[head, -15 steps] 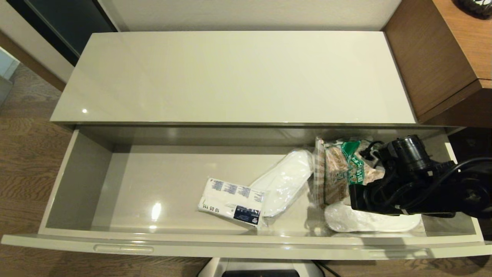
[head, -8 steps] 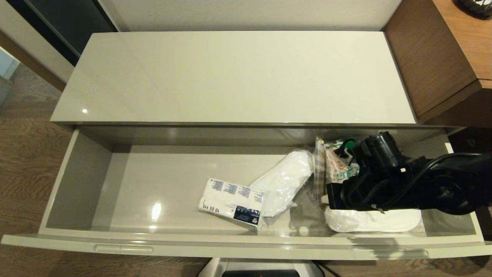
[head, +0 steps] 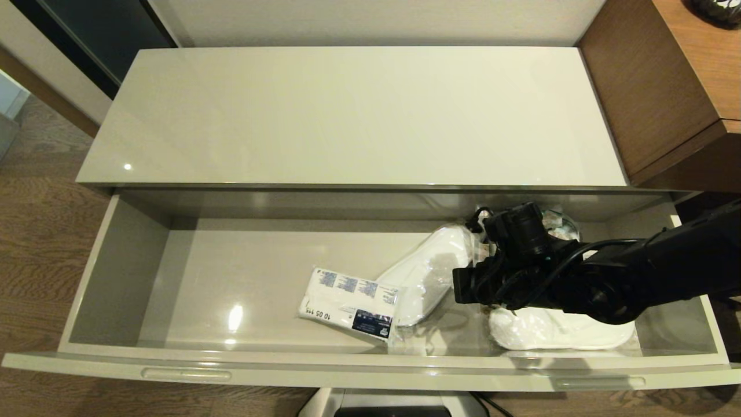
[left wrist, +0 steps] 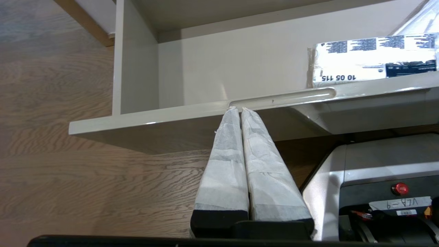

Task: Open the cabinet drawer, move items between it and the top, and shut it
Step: Take out the disposable slippers from the drawer

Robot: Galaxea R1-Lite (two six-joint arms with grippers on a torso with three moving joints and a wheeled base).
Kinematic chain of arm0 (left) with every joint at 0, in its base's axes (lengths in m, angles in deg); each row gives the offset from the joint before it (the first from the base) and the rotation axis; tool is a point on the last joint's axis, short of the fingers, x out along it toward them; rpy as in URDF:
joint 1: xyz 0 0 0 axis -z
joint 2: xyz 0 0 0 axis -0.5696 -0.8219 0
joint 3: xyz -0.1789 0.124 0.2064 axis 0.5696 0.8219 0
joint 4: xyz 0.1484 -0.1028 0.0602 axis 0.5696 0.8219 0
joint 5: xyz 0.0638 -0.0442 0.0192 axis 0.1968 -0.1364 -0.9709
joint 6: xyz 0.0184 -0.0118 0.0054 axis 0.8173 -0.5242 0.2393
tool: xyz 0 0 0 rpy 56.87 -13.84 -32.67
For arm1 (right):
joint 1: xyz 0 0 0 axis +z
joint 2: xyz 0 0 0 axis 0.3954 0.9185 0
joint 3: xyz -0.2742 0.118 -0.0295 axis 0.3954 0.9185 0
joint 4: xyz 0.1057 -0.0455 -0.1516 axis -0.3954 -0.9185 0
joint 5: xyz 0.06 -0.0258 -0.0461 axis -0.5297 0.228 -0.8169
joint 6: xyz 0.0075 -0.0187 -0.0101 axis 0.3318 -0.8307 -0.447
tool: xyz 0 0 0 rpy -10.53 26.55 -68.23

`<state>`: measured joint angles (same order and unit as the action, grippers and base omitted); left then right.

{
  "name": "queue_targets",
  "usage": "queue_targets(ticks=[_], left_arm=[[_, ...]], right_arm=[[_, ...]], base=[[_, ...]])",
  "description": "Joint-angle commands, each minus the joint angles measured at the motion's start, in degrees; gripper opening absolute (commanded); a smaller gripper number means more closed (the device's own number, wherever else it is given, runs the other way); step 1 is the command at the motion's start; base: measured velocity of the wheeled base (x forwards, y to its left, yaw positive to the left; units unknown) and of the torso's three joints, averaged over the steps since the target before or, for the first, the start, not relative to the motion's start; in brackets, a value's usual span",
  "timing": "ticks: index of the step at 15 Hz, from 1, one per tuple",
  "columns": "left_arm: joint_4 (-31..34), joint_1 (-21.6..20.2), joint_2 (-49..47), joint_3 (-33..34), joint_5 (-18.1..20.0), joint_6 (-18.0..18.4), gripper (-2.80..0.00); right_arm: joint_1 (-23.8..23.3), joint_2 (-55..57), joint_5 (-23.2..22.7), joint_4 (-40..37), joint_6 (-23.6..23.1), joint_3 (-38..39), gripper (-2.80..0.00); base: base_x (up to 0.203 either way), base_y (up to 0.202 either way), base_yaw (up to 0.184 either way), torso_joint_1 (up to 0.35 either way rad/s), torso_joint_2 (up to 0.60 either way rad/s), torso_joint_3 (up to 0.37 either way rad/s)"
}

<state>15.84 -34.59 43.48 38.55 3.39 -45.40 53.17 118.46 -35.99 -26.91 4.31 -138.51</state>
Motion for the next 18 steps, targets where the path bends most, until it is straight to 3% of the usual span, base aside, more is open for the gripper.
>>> queue_targets(ticks=[1,6,18], left_arm=[[-0.05,0.04,-0.09,0.0,0.0,0.08,-2.8],[-0.05,0.04,-0.09,0.0,0.0,0.08,-2.8],[-0.05,0.04,-0.09,0.0,0.0,0.08,-2.8]], right_arm=[[0.09,0.71,1.16,3.23,0.39,0.95,0.0],[-0.34,-3.3,-0.9,12.32,0.81,5.54,0.0],[-5.36,-5.76,-8.29,12.33,1.07,6.95,0.0]], base=[[0.0,0.0,0.0,0.0,0.0,0.0],[0.0,0.0,0.0,0.0,0.0,0.0],[0.0,0.0,0.0,0.0,0.0,0.0]])
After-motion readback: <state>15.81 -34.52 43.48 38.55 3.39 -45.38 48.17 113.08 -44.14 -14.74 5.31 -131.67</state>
